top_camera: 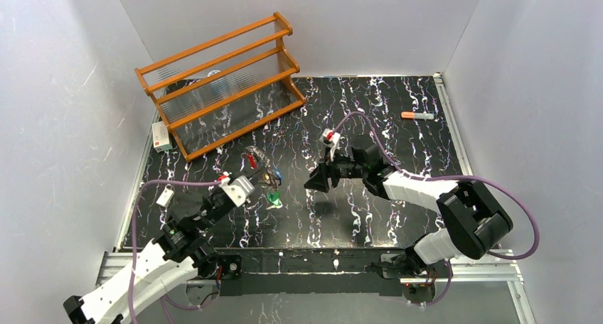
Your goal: Put the keys on the keyring
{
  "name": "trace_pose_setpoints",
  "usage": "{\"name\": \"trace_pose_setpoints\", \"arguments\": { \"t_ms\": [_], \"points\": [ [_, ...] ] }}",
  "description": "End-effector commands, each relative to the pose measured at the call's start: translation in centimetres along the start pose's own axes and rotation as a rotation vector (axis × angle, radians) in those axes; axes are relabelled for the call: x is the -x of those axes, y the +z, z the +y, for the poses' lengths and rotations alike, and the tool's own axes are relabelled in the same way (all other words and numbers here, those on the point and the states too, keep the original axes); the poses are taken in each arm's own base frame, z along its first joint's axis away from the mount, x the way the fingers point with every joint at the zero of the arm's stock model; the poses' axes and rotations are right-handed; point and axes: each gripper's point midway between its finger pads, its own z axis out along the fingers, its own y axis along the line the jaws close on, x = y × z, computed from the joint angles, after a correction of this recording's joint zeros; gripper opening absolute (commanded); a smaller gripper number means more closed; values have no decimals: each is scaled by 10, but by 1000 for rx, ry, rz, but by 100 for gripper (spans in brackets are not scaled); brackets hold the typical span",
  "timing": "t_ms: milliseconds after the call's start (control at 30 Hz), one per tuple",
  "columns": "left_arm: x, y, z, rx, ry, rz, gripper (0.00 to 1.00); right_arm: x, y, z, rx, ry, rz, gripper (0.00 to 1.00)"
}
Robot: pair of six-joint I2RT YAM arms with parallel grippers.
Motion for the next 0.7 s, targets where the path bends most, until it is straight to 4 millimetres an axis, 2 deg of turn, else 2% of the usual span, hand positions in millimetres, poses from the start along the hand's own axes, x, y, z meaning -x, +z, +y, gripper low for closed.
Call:
{"name": "trace_pose_setpoints", "arguments": {
  "t_ms": [0, 33, 233, 433, 533, 667],
  "points": [
    [14, -26, 26, 76, 90, 71, 0, 15, 19, -4, -104, 8, -2, 61],
    [8, -33, 27, 76, 102, 109, 0, 15, 26, -5, -129, 29, 15, 61],
    [9, -66, 43, 150, 131, 164, 0, -5, 55, -20, -328, 256, 136, 57],
    [7, -86, 48, 187, 119, 179, 0, -22, 79, -7, -409, 263, 219, 54],
    [5, -90, 48, 193, 112, 183, 0, -32, 88, -1, -460, 254, 258, 53],
    [1, -92, 46, 190, 109, 192, 0, -46, 98, -2, -549, 214, 314, 51]
  ]
}}
